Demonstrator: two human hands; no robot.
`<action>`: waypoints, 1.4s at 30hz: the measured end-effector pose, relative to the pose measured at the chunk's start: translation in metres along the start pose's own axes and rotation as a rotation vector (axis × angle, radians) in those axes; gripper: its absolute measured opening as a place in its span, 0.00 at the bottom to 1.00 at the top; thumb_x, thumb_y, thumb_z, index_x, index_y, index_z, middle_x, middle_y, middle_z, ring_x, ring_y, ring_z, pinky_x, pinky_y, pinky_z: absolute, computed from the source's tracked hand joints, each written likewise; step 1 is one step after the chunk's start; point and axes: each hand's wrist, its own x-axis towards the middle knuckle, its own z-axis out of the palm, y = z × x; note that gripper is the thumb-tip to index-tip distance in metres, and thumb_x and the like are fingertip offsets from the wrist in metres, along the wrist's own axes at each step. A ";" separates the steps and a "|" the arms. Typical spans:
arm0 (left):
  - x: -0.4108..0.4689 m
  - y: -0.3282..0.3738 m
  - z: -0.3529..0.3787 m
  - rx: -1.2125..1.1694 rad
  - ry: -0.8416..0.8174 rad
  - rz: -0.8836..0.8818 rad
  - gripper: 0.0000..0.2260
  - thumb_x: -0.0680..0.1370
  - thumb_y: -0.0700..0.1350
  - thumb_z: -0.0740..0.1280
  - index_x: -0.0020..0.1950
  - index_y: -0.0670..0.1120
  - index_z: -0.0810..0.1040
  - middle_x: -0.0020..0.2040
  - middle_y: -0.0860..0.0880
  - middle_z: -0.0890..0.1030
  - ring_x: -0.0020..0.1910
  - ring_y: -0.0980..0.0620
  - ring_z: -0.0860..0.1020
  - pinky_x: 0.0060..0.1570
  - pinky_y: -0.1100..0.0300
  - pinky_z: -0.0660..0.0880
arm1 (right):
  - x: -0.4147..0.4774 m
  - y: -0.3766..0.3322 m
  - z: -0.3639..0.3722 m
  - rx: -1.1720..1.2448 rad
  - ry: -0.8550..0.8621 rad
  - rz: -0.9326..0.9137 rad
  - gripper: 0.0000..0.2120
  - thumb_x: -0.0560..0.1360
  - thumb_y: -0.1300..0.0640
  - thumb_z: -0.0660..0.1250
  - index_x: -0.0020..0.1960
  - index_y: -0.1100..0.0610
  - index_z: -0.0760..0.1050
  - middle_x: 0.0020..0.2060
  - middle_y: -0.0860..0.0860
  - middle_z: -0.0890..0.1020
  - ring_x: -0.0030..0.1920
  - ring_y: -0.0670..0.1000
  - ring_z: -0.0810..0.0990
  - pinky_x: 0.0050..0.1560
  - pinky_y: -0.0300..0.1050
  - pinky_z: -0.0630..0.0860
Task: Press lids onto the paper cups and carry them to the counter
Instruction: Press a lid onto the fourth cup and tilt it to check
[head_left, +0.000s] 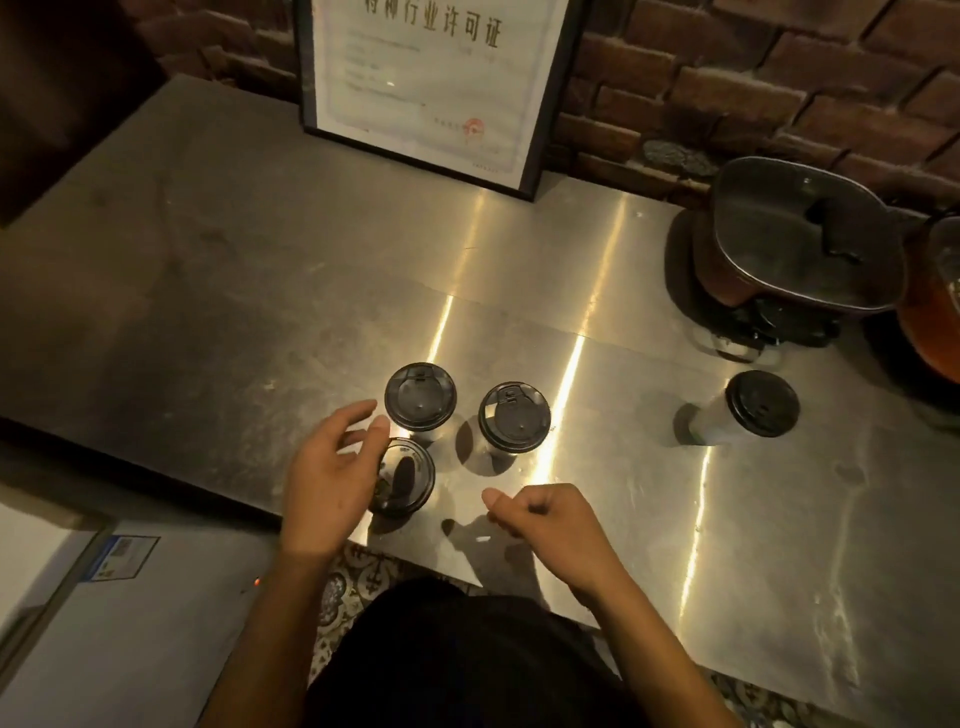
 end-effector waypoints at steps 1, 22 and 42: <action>-0.002 0.016 0.006 -0.015 -0.011 0.045 0.10 0.81 0.51 0.68 0.62 0.57 0.81 0.59 0.57 0.82 0.58 0.60 0.80 0.58 0.60 0.77 | -0.004 0.000 -0.013 0.004 0.044 -0.016 0.24 0.75 0.38 0.71 0.33 0.58 0.83 0.35 0.52 0.87 0.41 0.51 0.87 0.47 0.52 0.82; -0.019 0.128 0.355 0.100 -0.542 0.007 0.19 0.80 0.53 0.69 0.71 0.52 0.76 0.67 0.49 0.79 0.63 0.44 0.80 0.66 0.43 0.77 | 0.044 0.086 -0.289 0.167 0.667 -0.013 0.25 0.82 0.52 0.66 0.77 0.52 0.68 0.73 0.53 0.74 0.71 0.54 0.74 0.67 0.50 0.73; -0.089 0.044 0.281 -0.057 -0.321 -0.170 0.04 0.79 0.49 0.72 0.51 0.51 0.85 0.51 0.46 0.86 0.42 0.44 0.86 0.49 0.50 0.84 | -0.016 0.105 -0.211 0.179 0.409 -0.056 0.16 0.78 0.58 0.70 0.66 0.52 0.80 0.56 0.44 0.83 0.51 0.42 0.80 0.55 0.39 0.76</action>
